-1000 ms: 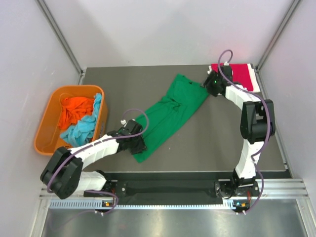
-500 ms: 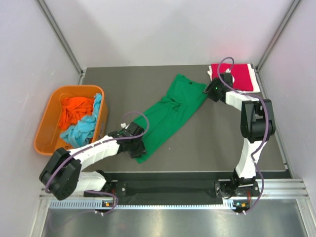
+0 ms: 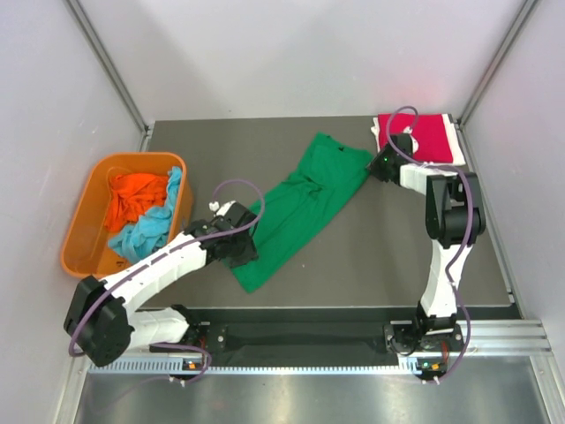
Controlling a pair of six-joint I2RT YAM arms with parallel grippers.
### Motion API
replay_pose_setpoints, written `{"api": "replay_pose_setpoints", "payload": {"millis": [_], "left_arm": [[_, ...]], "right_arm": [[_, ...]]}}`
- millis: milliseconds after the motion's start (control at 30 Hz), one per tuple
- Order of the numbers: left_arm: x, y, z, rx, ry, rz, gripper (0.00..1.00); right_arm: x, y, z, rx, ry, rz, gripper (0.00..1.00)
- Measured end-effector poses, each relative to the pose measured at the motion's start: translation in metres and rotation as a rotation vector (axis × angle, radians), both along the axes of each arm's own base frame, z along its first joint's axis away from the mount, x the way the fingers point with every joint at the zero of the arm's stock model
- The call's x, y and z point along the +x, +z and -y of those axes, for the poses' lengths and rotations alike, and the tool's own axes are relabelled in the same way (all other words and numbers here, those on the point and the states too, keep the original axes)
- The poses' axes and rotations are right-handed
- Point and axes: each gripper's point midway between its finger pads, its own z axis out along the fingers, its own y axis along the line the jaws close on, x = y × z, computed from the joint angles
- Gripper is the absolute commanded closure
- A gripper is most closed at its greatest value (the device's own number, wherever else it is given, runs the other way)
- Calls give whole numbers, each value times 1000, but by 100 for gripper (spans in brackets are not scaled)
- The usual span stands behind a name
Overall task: Fold and stack the t-shirts
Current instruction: Fold the tshirt
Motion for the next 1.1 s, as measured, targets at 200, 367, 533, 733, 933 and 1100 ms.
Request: {"api": "replay_pose_setpoints", "payload": {"millis": [200,367,533,733,933,1100], "left_arm": [[23,31,8,-4,-11,85,57],[49,39,-1,145,-38,113,55],[90,54,1,167,-79,142,57],[103,43,-11,129,-138,81,56],[108,50,-7,37,-203,91,56],[129,83,-7,-53,-211,150,55]], "right_arm": [[18,-6,-6,24,16,38,100],[57,7,-23,76,80,125,100],[113,26,-38,112,130,232,96],[144,41,-43,106,160,280,62],[117,51,-35,74,138,194,47],[52,94,-29,50,76,78,45]]}}
